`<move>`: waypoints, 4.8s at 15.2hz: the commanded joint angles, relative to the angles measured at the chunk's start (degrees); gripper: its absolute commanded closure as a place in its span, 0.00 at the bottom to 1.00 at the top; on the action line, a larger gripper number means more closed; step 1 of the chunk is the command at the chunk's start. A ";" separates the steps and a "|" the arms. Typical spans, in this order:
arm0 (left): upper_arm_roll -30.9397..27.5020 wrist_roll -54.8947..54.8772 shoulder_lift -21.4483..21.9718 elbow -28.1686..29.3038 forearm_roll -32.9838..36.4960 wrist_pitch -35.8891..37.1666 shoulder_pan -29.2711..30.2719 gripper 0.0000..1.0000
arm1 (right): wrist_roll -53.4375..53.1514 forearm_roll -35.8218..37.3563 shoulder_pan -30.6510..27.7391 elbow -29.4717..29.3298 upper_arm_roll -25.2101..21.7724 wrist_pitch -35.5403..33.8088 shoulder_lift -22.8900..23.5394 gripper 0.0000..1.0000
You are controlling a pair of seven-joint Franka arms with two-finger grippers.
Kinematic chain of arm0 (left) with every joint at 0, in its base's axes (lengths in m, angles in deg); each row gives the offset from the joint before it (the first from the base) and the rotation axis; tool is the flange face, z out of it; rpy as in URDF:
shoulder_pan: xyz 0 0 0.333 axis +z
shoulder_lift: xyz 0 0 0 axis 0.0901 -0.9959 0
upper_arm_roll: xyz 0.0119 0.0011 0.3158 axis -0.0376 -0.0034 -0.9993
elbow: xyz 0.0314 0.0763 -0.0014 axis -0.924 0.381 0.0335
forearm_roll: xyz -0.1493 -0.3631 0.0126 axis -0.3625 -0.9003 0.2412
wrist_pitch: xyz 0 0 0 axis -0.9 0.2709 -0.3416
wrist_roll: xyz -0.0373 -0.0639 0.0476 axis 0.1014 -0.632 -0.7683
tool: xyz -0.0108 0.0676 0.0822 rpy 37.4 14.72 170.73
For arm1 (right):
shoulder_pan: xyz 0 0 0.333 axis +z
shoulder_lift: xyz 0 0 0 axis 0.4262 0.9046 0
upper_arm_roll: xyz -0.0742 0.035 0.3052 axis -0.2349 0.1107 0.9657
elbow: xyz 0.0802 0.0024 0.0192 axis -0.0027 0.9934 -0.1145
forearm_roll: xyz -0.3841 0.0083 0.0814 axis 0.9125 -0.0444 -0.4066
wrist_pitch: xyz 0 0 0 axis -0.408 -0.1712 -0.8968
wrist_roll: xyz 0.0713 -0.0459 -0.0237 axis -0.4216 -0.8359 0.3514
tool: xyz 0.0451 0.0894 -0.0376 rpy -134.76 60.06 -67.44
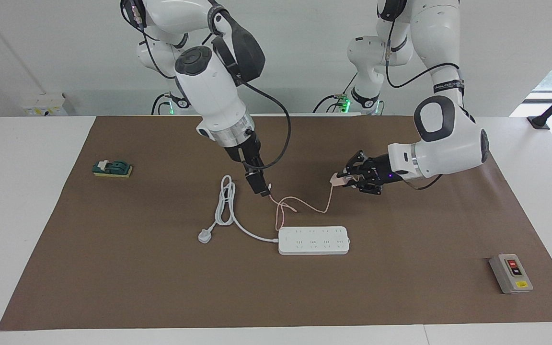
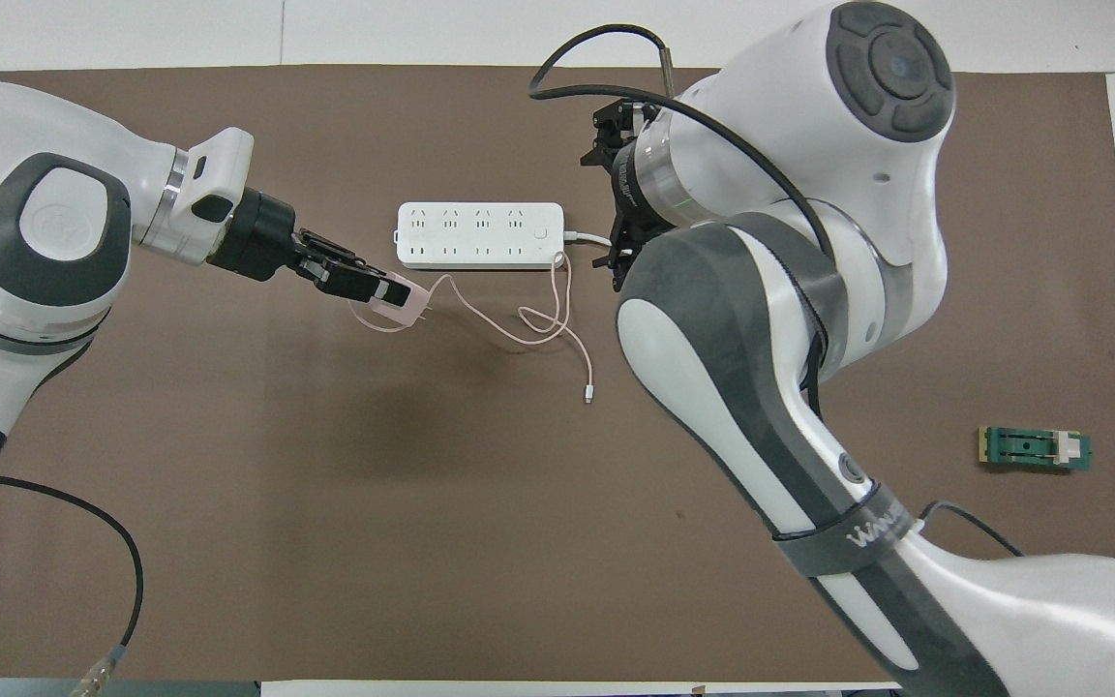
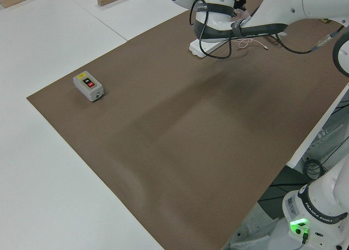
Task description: Plug charger into power strip
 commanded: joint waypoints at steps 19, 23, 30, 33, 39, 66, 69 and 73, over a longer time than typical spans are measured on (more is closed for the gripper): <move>-0.02 -6.20 1.68 -1.19 27.66 -15.10 -11.91 1.00 | 77.51 14.60 -15.12 16.35 0.13 -14.53 -18.60 0.00; -0.10 17.34 2.12 -1.19 13.94 -11.40 -11.83 1.00 | 81.66 14.60 -16.18 19.50 0.13 -14.62 -21.23 0.00; -0.55 22.71 2.65 1.18 15.02 -15.77 -11.47 1.00 | 88.70 14.42 -20.49 26.71 0.13 -14.45 -26.42 0.00; -0.54 9.09 2.21 1.97 27.33 -20.61 -12.08 1.00 | 88.09 14.42 -20.23 29.18 0.21 -14.97 -30.46 0.00; -0.54 -13.88 -3.67 2.16 40.80 -38.71 -11.56 1.00 | 86.94 13.46 -20.58 26.38 0.22 -15.23 -29.24 0.00; -0.11 -14.16 -5.97 2.33 33.69 -29.25 -12.18 1.00 | 97.13 15.48 -22.08 23.91 0.13 -19.10 -28.10 0.00; -0.10 -14.16 -5.79 2.33 33.69 -28.80 -12.17 1.00 | 96.70 15.48 -22.07 24.35 0.13 -19.10 -28.36 0.00; -0.10 -13.55 -5.88 2.33 33.60 -29.94 -13.58 1.00 | 96.61 15.48 -22.07 24.26 0.21 -19.45 -28.36 0.00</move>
